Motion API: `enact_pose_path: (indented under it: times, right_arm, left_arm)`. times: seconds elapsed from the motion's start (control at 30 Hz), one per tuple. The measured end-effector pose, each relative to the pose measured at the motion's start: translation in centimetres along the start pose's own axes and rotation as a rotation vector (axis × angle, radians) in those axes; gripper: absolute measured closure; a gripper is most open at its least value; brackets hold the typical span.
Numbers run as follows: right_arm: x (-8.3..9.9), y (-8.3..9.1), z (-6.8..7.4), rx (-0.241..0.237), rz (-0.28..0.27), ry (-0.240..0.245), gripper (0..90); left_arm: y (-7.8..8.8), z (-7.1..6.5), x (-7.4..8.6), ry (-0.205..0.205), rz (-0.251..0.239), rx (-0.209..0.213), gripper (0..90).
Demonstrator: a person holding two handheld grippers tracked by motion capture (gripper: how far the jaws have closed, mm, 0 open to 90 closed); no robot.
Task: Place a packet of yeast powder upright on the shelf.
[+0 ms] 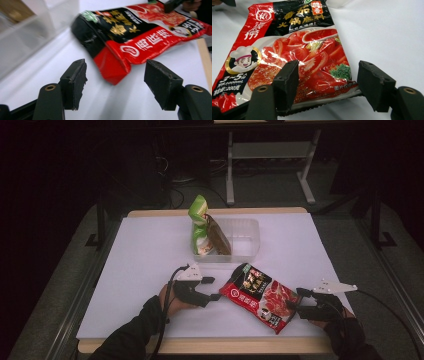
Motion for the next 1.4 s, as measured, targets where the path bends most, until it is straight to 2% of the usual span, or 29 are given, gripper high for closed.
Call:
enact_pose_path:
  times: [0.1, 0.17, 0.23, 0.3, 0.37, 0.43, 0.47, 0.5, 0.6, 0.63, 0.67, 0.83, 0.97, 1.03, 1.07, 1.1, 1.13, 1.2, 1.23, 1.4]
  right_arm:
    - [-0.1, -0.1, -0.1, -0.007, 0.015, 0.002, 32.4]
    - [-0.1, -0.2, -0.2, -0.015, 0.024, -0.003, 32.2]
    - [-0.1, -0.2, -0.4, -0.020, 0.034, -0.003, 32.1]
    - [-0.1, -0.3, -0.5, -0.025, 0.040, -0.020, 31.9]
    - [0.0, -0.3, -0.6, -0.032, 0.044, -0.027, 31.6]
    - [0.0, -0.4, -0.7, -0.039, 0.048, -0.033, 31.4]
    - [0.0, -0.4, -0.7, -0.041, 0.050, -0.039, 31.4]
    - [0.0, -0.4, -0.7, -0.038, 0.055, -0.035, 31.4]
    - [-0.5, 0.3, -0.8, -0.002, 0.110, -0.004, 31.4]
    - [-0.5, 0.4, -0.8, 0.001, 0.112, 0.000, 31.4]
    - [-0.4, 0.4, -0.8, 0.001, 0.114, -0.007, 31.4]
    - [-0.1, 0.4, -1.3, -0.040, 0.102, -0.045, 31.6]
    - [0.4, 0.0, -1.7, -0.112, 0.090, -0.133, 32.1]
    - [0.6, -0.4, -1.4, -0.171, 0.088, -0.175, 31.6]
    - [0.6, -0.6, -1.3, -0.174, 0.084, -0.186, 32.0]
    - [0.5, -0.7, -1.3, -0.177, 0.090, -0.182, 33.1]
    - [0.4, -0.7, -1.2, -0.185, 0.093, -0.174, 36.9]
    - [0.3, -0.9, -0.8, -0.205, 0.081, -0.175, 42.2]
    - [0.3, -1.1, -0.7, -0.208, 0.078, -0.192, 43.6]
    - [0.3, -1.2, -0.2, -0.249, 0.073, -0.231, 53.5]
  left_arm:
    - [-0.7, -0.5, 0.2, -0.013, 0.024, 0.017, 31.7]
    - [-1.1, -0.7, 0.2, -0.021, 0.034, 0.010, 31.6]
    - [-1.5, -0.7, 0.2, -0.014, 0.038, 0.014, 31.4]
    - [-1.9, -0.8, 0.1, -0.030, 0.052, -0.006, 31.4]
    - [-2.3, -0.8, 0.0, -0.025, 0.050, -0.010, 31.4]
    - [-2.8, -0.7, 0.1, -0.036, 0.075, -0.041, 31.7]
    - [-3.0, -0.6, 0.2, -0.035, 0.084, -0.039, 31.4]
    - [-3.1, -0.7, 0.1, -0.020, 0.080, -0.028, 31.2]
    - [-3.3, -1.0, 0.2, -0.031, 0.095, -0.014, 34.7]
    - [-3.5, -1.0, 0.3, -0.034, 0.114, -0.027, 35.3]
    - [-3.7, -1.0, 0.4, -0.040, 0.126, -0.054, 40.3]
    - [-3.7, -0.9, 0.3, -0.029, 0.119, -0.073, 46.3]
    - [-3.7, -0.8, 0.2, -0.035, 0.114, -0.095, 53.5]
    - [-3.7, -0.7, 0.2, -0.032, 0.108, -0.107, 58.1]
    - [-3.7, -0.7, 0.2, -0.036, 0.104, -0.115, 61.1]
    - [-3.7, -0.8, 0.2, -0.044, 0.102, -0.111, 64.0]
    - [-3.8, -0.9, 0.2, -0.054, 0.102, -0.113, 71.4]
    - [-3.8, -0.9, 0.1, -0.050, 0.099, -0.115, 75.7]
    - [-3.9, -0.9, 0.1, -0.051, 0.100, -0.115, 78.4]
    - [-3.6, -0.5, 0.0, -0.005, 0.064, -0.142, 83.8]
Point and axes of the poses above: each handheld gripper's, and its own axes: y roughly backward along the jaws, x roughly out of its underside, z roughly to its left, the point moved 4 cm from there along -y, roughly forward along the jaws, and after that the axes turned 12 degrees about y, right-handed, at the moved point
